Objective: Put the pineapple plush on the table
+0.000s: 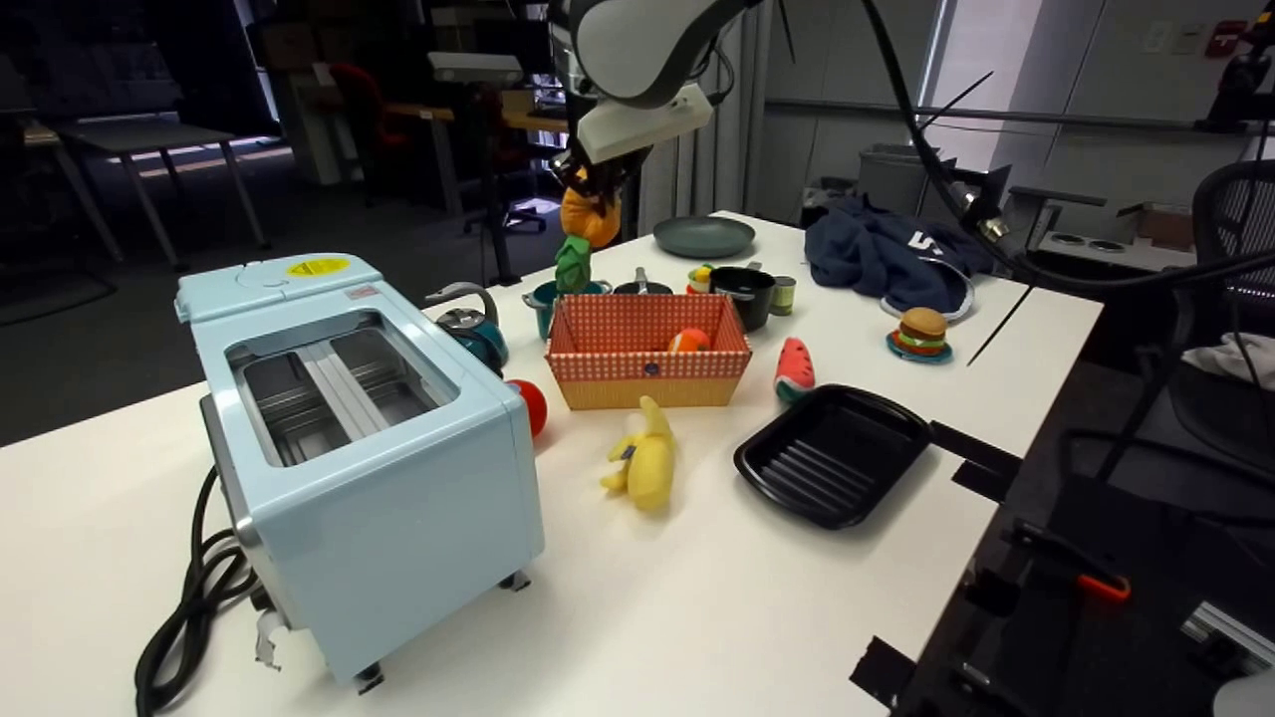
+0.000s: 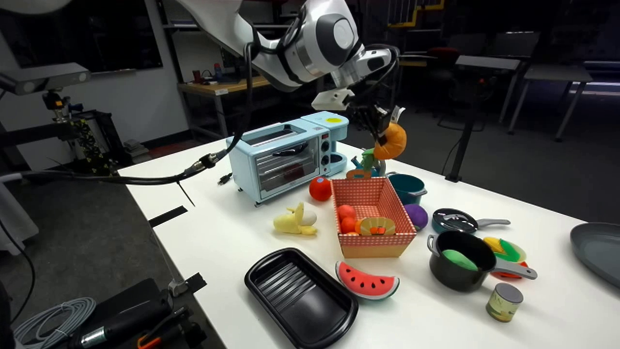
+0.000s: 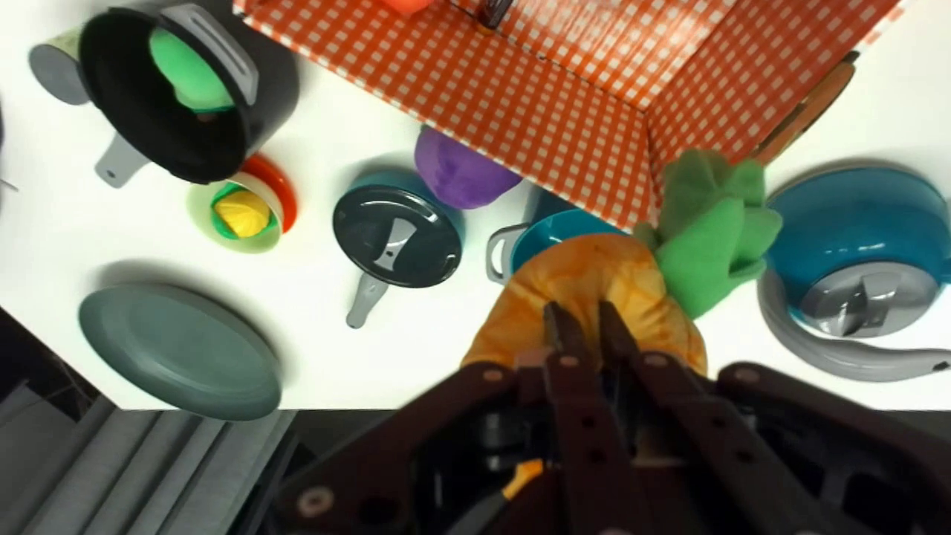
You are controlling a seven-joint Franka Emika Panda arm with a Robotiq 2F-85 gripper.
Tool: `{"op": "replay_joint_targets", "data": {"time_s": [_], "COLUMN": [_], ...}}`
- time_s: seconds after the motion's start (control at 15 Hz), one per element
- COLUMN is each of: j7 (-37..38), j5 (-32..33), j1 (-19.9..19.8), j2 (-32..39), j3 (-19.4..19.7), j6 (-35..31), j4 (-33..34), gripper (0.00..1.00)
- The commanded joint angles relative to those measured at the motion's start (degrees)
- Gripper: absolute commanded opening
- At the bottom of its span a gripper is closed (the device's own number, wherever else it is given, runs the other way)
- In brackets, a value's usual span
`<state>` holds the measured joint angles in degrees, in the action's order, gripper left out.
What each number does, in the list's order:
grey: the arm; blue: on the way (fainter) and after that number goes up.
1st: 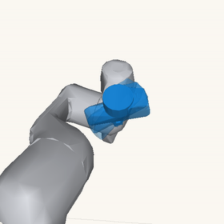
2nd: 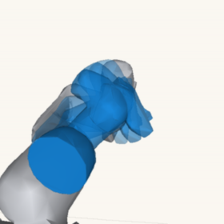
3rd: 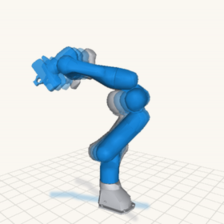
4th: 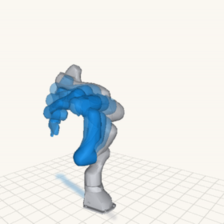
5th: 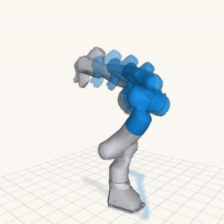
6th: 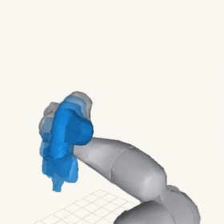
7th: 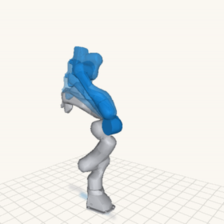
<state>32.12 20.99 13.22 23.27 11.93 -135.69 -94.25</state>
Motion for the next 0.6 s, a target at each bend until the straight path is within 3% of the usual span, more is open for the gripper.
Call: {"op": "replay_joint_targets", "data": {"time_s": [0.0,0.53], "j7": [6.1,16.7], "j5": [1.0,-0.5], "j1": [-1.8,-10.2], "j2": [-6.2,-12.3], "j3": [0.4,1.2], "j6": [3.3,7.5], "j4": [-5.7,-15.2], "gripper": [0.02,0.02]}}
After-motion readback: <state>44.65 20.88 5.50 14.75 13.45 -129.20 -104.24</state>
